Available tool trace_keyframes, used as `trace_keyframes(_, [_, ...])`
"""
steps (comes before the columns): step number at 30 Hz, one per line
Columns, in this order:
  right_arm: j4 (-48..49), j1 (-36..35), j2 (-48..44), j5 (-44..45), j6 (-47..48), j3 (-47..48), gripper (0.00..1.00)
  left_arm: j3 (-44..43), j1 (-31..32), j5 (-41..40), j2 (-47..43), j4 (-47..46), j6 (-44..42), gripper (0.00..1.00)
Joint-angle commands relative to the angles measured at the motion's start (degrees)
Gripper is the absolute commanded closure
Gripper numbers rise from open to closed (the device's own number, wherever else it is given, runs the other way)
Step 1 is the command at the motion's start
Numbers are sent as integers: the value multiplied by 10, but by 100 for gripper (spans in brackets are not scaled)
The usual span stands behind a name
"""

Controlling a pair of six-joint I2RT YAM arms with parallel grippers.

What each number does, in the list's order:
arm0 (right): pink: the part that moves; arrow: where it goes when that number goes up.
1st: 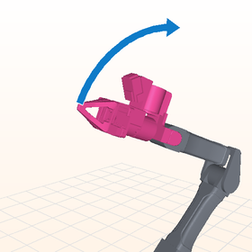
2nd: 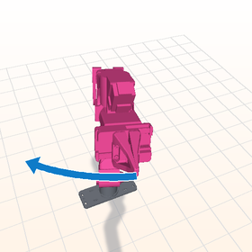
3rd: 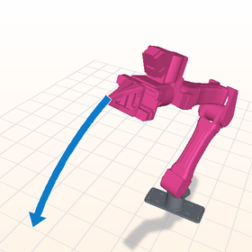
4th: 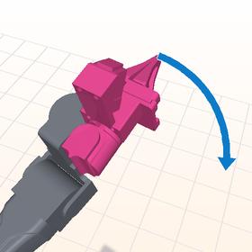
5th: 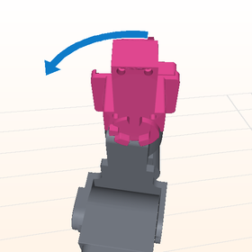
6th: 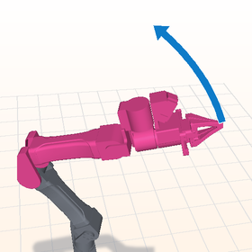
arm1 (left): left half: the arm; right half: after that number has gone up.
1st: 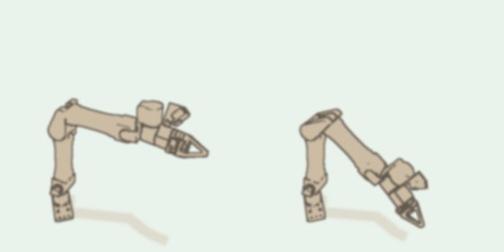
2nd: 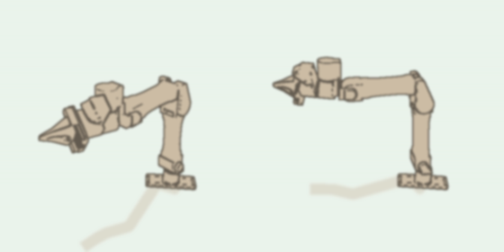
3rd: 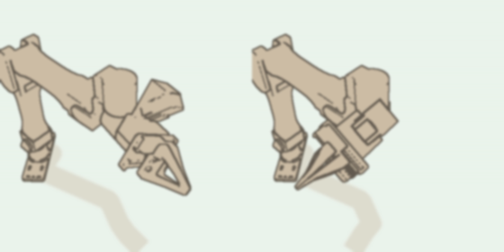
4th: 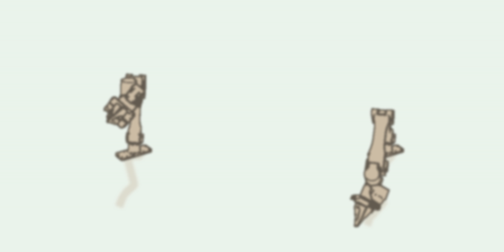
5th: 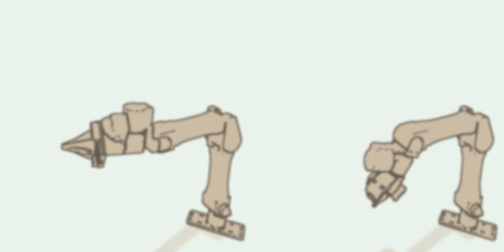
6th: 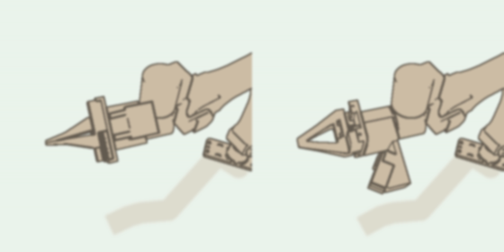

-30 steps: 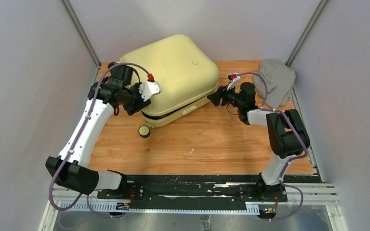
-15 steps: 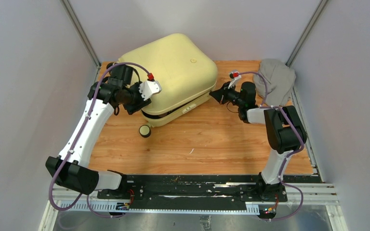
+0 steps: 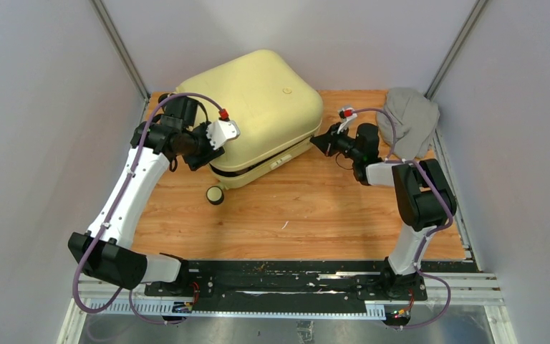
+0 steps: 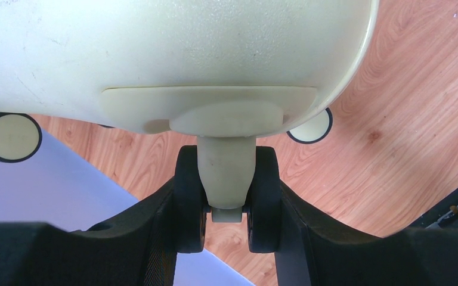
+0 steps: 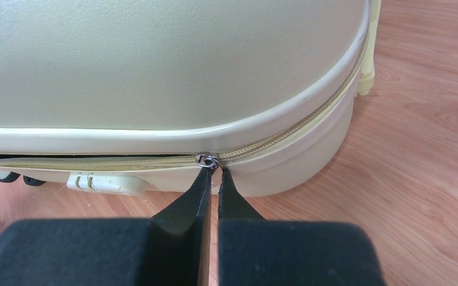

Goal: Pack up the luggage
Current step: Zip the luggage at the center of the board.

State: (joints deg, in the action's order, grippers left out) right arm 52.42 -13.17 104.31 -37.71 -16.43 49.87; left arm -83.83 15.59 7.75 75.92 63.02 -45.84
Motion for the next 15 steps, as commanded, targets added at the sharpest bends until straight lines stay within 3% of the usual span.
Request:
trace_keyframes(1, [13, -47, -27, -14, 25, -15, 100, -26, 14, 37, -8, -35, -11, 100])
trace_keyframes(15, [-22, -156, -53, 8, 62, -35, 100, -3, 27, 39, -14, -36, -4, 100])
